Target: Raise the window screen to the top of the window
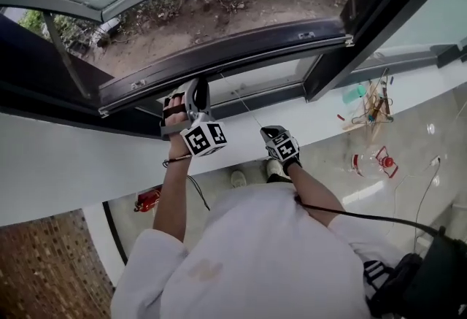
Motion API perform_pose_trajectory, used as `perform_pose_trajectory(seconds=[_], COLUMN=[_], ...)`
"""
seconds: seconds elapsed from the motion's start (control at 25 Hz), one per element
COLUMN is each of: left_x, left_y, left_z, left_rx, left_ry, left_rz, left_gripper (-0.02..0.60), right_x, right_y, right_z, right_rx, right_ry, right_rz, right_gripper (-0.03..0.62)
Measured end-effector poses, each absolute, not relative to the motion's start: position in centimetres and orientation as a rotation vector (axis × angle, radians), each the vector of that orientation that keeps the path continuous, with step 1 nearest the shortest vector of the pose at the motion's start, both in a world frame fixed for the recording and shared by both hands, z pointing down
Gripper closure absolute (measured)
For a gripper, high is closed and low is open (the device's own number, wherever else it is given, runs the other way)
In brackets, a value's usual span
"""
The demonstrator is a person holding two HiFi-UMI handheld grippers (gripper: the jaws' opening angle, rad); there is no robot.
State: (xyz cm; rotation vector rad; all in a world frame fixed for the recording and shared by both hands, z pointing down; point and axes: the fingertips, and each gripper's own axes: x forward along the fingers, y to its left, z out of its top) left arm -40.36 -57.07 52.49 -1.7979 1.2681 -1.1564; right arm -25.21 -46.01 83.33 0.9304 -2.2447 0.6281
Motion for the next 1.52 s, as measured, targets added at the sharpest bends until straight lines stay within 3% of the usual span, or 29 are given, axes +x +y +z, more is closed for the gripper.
perform_pose_trajectory(seconds=[0.12, 0.48, 0.8, 0.92, 1.52], left_x=[-40.3, -40.5, -40.5, -40.5, -40.9], left_y=[-57.0, -56.9, -53.9, -52.7, -51.1], left_z=[52.6, 51.7, 50.5, 50.9, 51.5], left_rx=[-1.795, -1.869, -2.096, -2.126, -2.464], left_ry=[1.294, 1.446, 1.706, 1.764, 1.953], left_rz=[-1.146, -1.101, -0.753, -0.679, -0.352], left_gripper=[0.518, 0.517, 0.519, 0.58, 0.58], right_x=[-25.7, -25.1, -25.6, -26.9, -27.3], right_y=[-44.8, -43.0, -42.3, -41.6, -44.0], right_z=[83.7, 82.1, 81.5, 81.3, 81.8], right_rx=[0.942, 0.989, 0.969, 0.899, 0.929], right_ry=[-2.276, -2.288, -2.304, -2.309, -2.313], right_rz=[0.597, 0.535, 0.473, 0.433, 0.432], right_gripper=[0.592, 0.592, 0.592, 0.592, 0.592])
